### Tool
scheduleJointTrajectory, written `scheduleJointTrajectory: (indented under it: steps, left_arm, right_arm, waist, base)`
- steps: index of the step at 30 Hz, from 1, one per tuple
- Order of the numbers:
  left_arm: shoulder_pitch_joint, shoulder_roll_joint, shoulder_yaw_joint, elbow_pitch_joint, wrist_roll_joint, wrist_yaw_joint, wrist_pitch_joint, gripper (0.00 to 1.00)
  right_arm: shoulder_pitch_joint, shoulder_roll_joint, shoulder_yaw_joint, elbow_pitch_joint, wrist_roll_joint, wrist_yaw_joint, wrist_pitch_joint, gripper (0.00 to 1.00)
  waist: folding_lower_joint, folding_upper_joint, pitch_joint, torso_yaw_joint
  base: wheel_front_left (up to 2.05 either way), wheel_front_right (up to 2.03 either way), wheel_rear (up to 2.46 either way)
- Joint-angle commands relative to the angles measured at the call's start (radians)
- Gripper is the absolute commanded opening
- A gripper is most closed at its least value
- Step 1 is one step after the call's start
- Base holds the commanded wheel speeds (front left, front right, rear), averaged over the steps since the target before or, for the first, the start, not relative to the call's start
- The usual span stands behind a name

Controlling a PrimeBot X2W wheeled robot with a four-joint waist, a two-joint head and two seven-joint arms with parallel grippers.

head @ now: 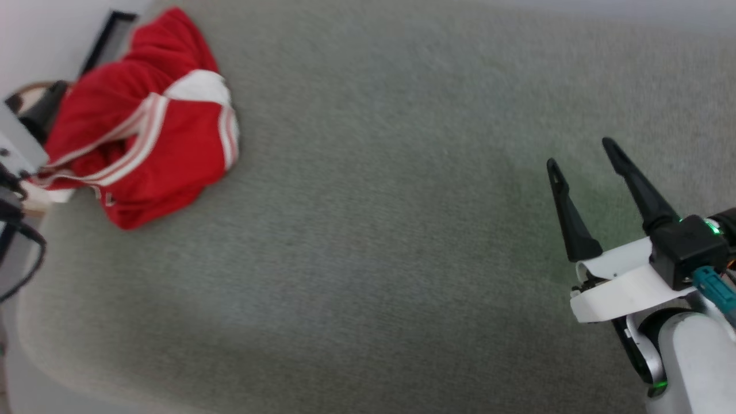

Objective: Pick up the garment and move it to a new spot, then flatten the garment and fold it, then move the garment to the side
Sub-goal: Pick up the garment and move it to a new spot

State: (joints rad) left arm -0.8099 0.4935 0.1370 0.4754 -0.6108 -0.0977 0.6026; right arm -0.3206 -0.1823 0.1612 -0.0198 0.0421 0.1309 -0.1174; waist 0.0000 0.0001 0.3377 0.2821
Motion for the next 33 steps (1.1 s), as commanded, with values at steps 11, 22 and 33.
scheduleJointTrajectory:
  steps: [11, 22, 33]
  left_arm:
    - [-0.16, 0.042, -0.075, 0.364, 0.0, -0.019, 0.116, 1.0]
    - [-0.204, 0.009, -0.135, 0.576, -0.01, -0.032, 0.106, 0.95]
    - [-0.253, 0.079, -0.157, 0.602, -0.008, -0.031, -0.063, 0.0]
  right_arm:
    - [-0.021, -0.029, -0.004, -0.141, -0.01, 0.0, 0.068, 1.0]
    - [-0.021, -0.037, 0.002, -0.195, -0.003, 0.0, 0.105, 1.0]
    - [0.029, -0.016, 0.007, -0.147, 0.015, 0.0, 0.079, 1.0]
  waist:
    - [0.0, -0.0001, 0.223, -0.137]
    - [0.0, -0.0001, 0.23, -0.14]
    - [0.0, -0.0001, 0.107, -0.119]
  base:
    - [0.0, 0.0, 0.0]
    - [0.0, 0.0, 0.0]
    - [0.0, 0.0, 0.0]
